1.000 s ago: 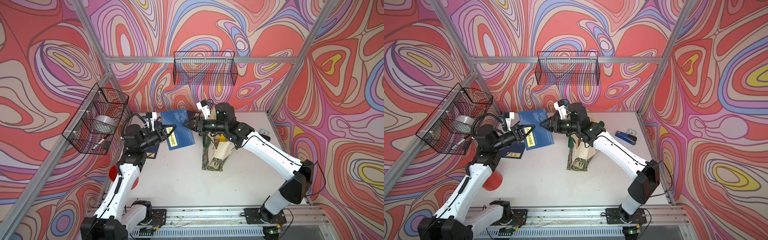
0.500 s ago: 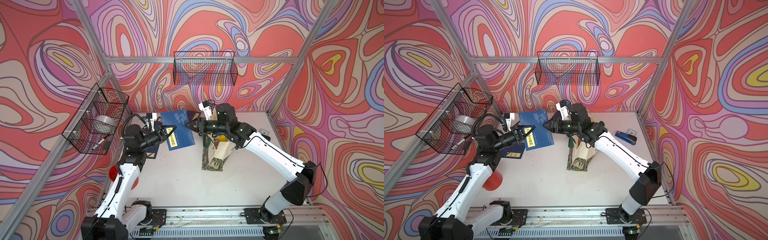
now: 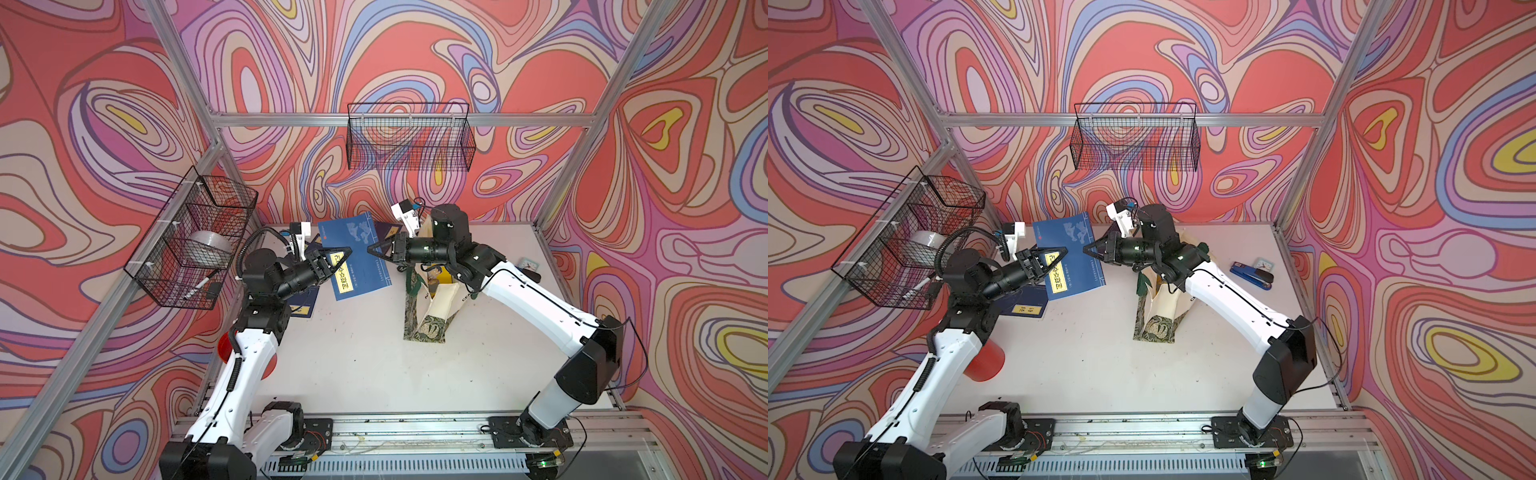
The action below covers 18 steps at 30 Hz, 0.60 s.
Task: Put the books into the canvas bag
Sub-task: Pick up the book from the center of the board.
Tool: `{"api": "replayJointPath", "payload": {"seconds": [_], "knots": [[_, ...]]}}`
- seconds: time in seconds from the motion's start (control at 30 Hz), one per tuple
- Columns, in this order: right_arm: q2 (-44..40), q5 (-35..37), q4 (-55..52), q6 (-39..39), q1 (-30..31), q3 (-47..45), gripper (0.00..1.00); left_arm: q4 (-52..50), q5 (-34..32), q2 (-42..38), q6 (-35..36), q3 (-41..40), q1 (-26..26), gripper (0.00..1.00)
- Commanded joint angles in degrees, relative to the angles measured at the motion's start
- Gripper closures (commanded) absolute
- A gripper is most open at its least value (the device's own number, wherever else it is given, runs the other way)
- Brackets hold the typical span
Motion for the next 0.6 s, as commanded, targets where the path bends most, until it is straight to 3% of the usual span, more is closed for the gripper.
{"api": "replayJointPath", "payload": {"seconds": [0.0,0.13,0.23,0.37,0.57], "knots": [[-0.59,-0.5,1.66,-1.17,0.39,0.94,1.0,-3.96,-0.02,-1.49,4.99,2.03,-0.31,0.47],[-2.26,2.97,-1.41,-3.28,0.31,1.92,1.0,-16.92,-5.42,-2.77,13.43,4.56,-0.33,0.16],[-3.24,8.28,-8.0,-7.01,0.31,4.62,1.0,-32.2,-14.81,-1.89,19.75,7.87,-0.31,0.01],[-4.32,22.62,-23.47,-13.99,0.0,10.13,1.0,-44.56,-23.43,1.6,24.76,10.64,-0.33,0.0],[-8.45,37.97,-37.04,-17.66,-5.31,12.64,1.0,-43.07,-23.89,4.91,26.65,9.56,-3.23,0.0]]}}
